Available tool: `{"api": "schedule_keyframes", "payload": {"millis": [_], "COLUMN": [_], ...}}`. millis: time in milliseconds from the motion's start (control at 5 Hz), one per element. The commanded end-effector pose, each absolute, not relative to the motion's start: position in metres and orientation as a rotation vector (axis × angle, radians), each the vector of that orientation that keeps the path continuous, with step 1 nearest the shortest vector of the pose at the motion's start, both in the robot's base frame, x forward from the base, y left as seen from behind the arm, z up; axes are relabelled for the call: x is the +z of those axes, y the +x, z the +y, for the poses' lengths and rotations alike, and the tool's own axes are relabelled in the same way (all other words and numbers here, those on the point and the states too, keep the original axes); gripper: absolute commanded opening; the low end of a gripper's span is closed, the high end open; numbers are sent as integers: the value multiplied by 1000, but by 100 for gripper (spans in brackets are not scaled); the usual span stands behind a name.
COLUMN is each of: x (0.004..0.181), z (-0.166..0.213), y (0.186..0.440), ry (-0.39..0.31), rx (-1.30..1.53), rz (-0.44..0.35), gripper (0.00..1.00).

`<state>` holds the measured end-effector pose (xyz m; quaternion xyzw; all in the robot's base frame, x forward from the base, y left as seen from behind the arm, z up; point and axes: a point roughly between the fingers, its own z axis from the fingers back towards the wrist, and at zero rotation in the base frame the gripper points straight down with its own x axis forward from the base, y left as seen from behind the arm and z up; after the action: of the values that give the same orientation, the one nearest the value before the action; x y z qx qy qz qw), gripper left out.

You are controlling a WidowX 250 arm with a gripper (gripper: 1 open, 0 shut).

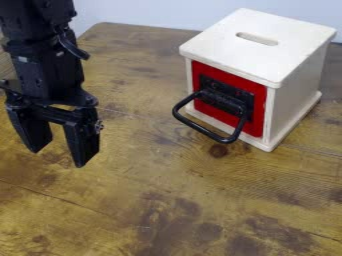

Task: Close the drawer

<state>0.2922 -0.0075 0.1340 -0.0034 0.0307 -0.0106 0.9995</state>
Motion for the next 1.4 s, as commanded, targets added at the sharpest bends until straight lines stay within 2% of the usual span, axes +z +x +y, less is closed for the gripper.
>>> {"api": "schedule_keyframes", "payload": {"millis": [0,200,600,800,1000,1200], "x": [126,120,107,107,135,161], "z": [-16,-23,14,28,31,15], "y": [292,291,299,302,308,310], "ry": [-6,0,11,11,31,58], "rx": [22,60,-7,-2,-32,-71], "rz": [64,68,62,54,16,-1], "gripper": [100,100,100,100,100,100]}}
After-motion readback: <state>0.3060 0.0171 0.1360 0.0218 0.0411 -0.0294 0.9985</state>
